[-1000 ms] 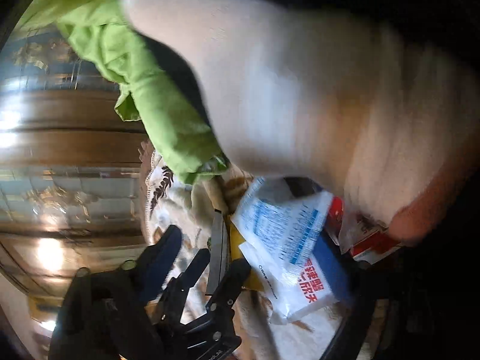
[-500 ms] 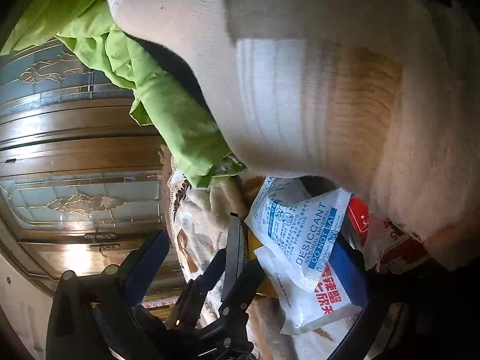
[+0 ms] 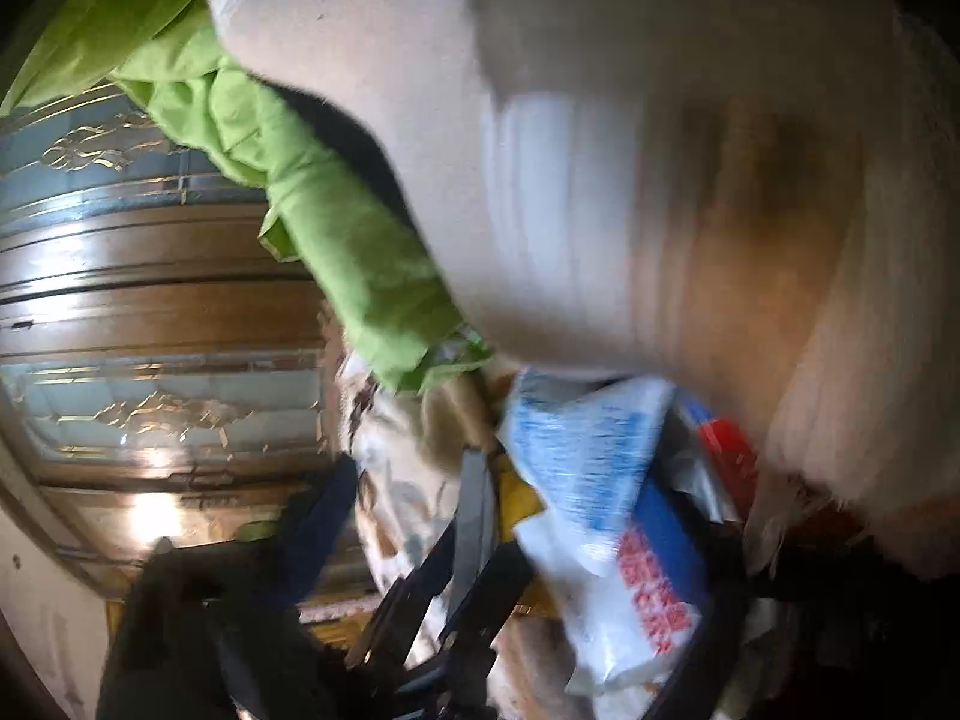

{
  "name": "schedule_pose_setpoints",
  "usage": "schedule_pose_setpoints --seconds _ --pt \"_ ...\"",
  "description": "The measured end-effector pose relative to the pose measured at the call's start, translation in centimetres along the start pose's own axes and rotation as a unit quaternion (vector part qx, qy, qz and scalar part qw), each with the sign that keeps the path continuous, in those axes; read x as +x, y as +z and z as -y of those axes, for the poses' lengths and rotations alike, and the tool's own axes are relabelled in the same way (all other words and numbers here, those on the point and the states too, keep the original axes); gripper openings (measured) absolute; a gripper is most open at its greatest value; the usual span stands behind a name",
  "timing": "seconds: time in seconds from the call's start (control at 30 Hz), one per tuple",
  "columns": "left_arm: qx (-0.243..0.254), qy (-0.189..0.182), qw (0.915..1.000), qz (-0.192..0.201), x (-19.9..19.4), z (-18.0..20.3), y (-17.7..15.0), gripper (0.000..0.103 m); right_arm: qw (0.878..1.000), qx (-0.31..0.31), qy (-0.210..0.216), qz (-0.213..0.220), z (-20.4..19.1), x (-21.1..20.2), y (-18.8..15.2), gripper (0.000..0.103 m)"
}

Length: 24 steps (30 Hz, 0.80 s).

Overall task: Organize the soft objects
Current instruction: 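Grasp the green-printed packet with the left tool while the right tool grasps the desiccant packet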

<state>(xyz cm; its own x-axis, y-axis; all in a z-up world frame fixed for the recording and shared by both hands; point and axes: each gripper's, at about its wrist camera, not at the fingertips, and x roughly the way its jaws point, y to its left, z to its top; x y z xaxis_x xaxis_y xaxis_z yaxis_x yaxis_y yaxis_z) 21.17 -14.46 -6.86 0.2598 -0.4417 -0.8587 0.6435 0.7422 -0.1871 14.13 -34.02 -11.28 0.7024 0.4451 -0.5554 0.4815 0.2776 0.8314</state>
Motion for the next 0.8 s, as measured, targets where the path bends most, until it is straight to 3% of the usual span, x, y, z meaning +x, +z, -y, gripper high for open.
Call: schedule_pose_setpoints --seconds 0.03,0.07,0.27,0.43,0.47,0.57,0.67,0.8 --pt "-0.001 0.001 1.0 0.0 0.0 0.0 0.0 0.075 1.0 -0.005 -0.031 -0.003 -0.1 0.3 0.0 0.046" --pt "0.0 0.002 1.0 0.0 0.0 -0.1 0.0 0.075 0.999 -0.008 -0.038 -0.001 -0.1 0.3 0.0 0.029" --pt "-0.006 -0.003 1.0 0.001 0.1 -0.2 -0.2 0.075 0.999 -0.014 -0.038 0.0 -0.3 0.6 -0.2 0.026" --pt "-0.025 0.003 0.9996 0.01 -0.4 -0.5 -0.7 0.074 0.997 -0.065 -0.037 -0.022 -1.1 0.3 -0.9 0.022" --pt "-0.024 0.007 0.9996 0.013 -0.5 -0.5 -0.7 0.072 0.996 -0.076 -0.038 -0.021 -1.3 0.2 -1.0 0.022" --pt "-0.025 0.03 0.9991 0.018 -1.0 -0.4 -0.7 0.046 0.993 -0.103 -0.05 -0.013 -2.0 -0.1 -0.9 0.022" --pt "-0.045 0.043 0.9979 0.013 -1.2 -0.9 -0.5 0.044 0.988 -0.138 -0.073 -0.008 -3.2 0.2 -0.9 0.026" --pt "-0.032 0.057 0.9978 0.012 -1.6 -0.3 -0.9 0.04 0.983 -0.158 -0.096 -0.01 -4.2 1.6 -0.4 0.026"
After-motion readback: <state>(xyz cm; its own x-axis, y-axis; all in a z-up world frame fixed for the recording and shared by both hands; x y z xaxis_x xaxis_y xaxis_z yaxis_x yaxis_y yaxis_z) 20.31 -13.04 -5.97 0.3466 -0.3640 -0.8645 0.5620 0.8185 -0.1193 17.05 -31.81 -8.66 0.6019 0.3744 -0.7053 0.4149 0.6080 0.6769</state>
